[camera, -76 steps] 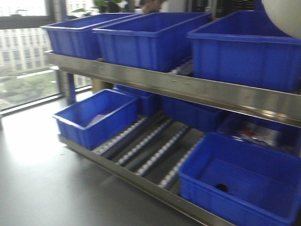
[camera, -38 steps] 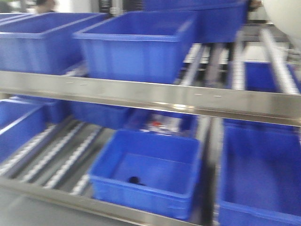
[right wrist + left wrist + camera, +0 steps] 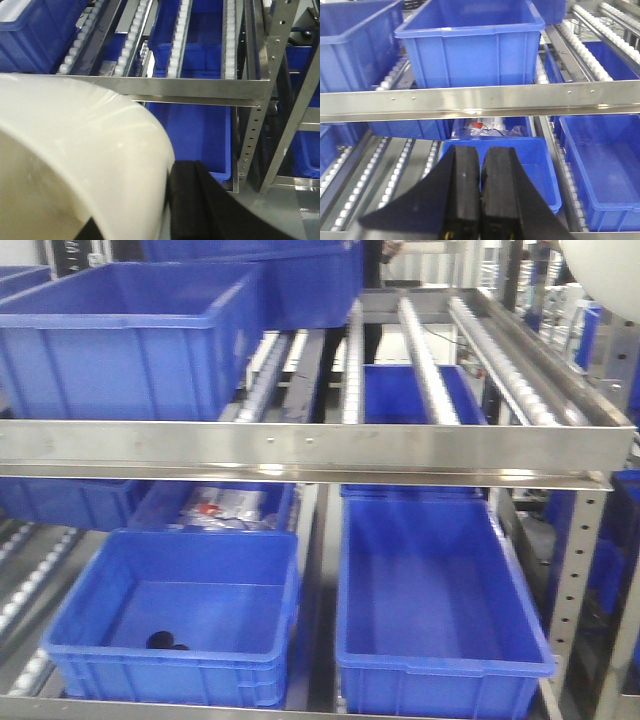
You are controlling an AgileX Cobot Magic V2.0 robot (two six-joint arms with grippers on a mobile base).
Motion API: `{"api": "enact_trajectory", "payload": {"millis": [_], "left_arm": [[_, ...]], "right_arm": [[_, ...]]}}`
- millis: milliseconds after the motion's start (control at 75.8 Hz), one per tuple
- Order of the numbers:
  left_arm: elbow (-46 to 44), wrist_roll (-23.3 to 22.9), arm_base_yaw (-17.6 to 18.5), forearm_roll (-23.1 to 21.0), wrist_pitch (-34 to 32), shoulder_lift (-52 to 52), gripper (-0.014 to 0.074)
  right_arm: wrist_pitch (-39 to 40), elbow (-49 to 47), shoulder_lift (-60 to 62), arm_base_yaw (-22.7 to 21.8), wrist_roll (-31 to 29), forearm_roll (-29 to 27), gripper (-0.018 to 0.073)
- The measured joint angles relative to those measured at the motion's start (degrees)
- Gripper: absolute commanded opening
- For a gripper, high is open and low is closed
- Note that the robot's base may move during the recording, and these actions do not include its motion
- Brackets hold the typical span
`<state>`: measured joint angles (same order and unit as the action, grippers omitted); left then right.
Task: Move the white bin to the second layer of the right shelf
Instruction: 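Approach the roller shelf rack and align with its second layer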
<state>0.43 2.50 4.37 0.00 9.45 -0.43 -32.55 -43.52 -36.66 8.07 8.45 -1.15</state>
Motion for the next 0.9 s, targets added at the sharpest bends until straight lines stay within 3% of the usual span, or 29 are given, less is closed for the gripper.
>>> {"api": "enact_trajectory", "payload": {"millis": [897], "left_arm": [[0.00, 0.00, 0.00, 0.00, 0.00, 0.00, 0.0085]], "right_arm": [[-0.45, 0.00, -1.30, 0.00, 0.00, 0.00, 0.0055]]}}
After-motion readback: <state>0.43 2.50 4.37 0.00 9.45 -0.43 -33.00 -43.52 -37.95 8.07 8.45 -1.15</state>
